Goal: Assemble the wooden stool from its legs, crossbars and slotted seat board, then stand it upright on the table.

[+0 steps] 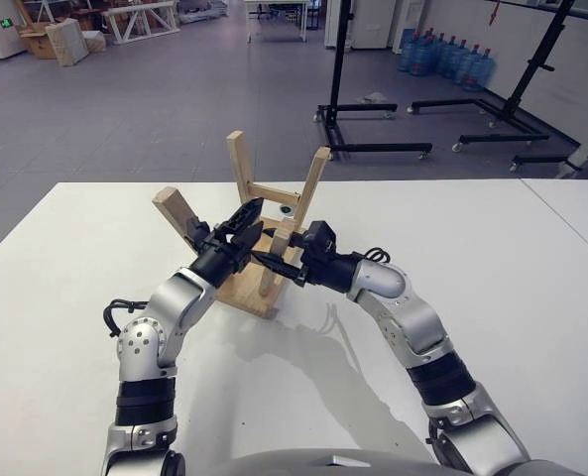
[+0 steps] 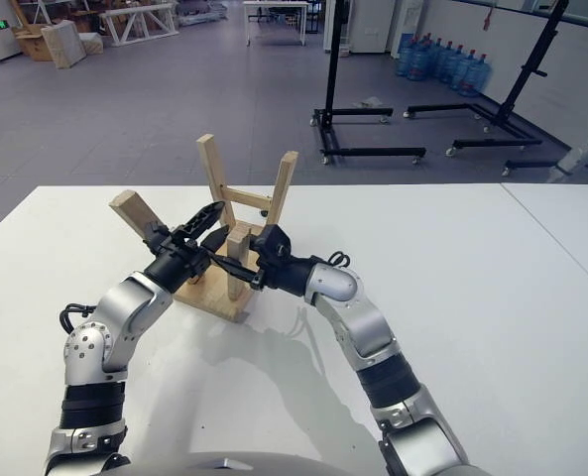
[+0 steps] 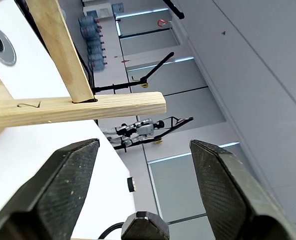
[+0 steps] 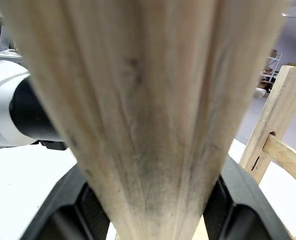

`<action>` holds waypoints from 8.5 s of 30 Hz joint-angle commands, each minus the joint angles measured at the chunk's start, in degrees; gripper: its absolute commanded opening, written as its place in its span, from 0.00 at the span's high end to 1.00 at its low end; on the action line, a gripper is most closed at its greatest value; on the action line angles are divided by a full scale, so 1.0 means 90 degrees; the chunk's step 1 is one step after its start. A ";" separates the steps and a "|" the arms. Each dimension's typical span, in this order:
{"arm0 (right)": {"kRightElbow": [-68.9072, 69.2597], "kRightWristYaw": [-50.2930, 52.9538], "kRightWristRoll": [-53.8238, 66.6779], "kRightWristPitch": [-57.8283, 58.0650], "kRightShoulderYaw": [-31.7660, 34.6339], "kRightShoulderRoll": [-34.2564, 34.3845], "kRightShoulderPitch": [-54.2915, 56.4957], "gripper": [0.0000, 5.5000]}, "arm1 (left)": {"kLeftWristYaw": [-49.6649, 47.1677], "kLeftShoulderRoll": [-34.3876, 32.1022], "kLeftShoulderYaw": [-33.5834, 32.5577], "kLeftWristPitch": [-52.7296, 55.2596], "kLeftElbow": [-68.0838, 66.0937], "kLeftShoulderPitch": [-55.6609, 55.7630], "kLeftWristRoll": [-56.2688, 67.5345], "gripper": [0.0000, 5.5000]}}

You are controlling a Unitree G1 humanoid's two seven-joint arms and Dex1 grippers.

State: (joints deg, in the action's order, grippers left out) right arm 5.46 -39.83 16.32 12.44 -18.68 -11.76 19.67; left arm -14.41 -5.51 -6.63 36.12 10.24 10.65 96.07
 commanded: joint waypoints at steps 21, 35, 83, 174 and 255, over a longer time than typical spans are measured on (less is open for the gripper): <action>0.0730 -0.0656 0.0432 0.1191 0.0347 -0.1021 -0.0167 0.63 | 0.3460 -0.4648 -0.2144 -0.0950 -0.0960 0.1022 -0.4603 0.39; 0.0708 -0.0877 0.0462 0.1375 0.0082 -0.1013 0.0093 0.63 | 0.4432 -0.2050 0.0170 -0.2141 -0.1594 0.1139 -0.7065 0.39; -0.1304 -0.2063 0.0457 0.0266 0.2302 -0.2904 0.0114 0.29 | 0.7988 -0.5064 -0.2463 0.0530 0.2158 -0.2683 -0.5305 0.39; 0.0806 -0.3301 0.3479 0.2086 0.2852 -0.2902 -0.1135 0.29 | 0.8477 -0.4635 -0.1718 0.1187 0.1785 -0.0965 -0.4630 0.39; -0.0322 -0.5241 0.1302 0.0653 0.6079 -0.4830 -0.6246 0.36 | 1.1536 -0.4868 -0.3609 -0.1089 0.0953 -0.6928 -0.6351 0.48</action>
State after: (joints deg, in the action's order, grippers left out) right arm -28.65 -57.80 33.78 32.63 22.82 -51.52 8.25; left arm 53.61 -50.23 -30.99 39.00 -21.69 1.61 44.98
